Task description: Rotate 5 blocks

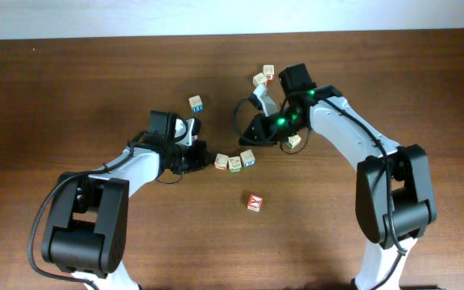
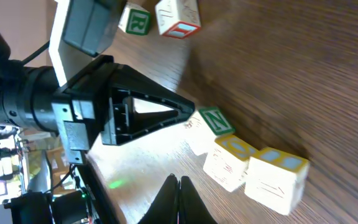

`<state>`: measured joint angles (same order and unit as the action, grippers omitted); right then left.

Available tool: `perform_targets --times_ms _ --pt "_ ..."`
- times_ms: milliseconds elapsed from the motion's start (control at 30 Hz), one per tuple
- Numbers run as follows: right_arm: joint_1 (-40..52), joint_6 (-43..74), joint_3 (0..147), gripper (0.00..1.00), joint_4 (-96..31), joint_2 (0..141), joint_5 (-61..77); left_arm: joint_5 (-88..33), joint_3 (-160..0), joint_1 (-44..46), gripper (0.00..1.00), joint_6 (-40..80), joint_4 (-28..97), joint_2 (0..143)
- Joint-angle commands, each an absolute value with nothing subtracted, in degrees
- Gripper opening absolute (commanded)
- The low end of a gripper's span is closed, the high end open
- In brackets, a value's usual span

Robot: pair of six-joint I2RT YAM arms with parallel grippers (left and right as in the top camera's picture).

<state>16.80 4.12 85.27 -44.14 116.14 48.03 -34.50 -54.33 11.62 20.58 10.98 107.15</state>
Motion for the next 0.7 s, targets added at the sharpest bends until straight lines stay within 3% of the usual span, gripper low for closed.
perform_targets --times_ms 0,167,400,667 --pt "16.8 3.7 85.1 0.04 -45.0 114.7 46.2 -34.5 -54.6 11.4 0.0 18.4 10.7 107.3" --pt "16.6 3.7 85.6 0.06 -47.9 114.7 41.1 -29.7 -54.7 11.4 0.0 17.0 11.7 104.4" --pt "16.9 3.7 85.8 0.08 -53.6 114.7 29.7 -13.5 -54.7 11.4 0.0 15.3 16.0 97.2" --pt "19.9 8.4 85.7 0.04 -46.1 115.5 22.9 -9.8 -54.6 11.4 0.0 16.7 15.2 98.1"
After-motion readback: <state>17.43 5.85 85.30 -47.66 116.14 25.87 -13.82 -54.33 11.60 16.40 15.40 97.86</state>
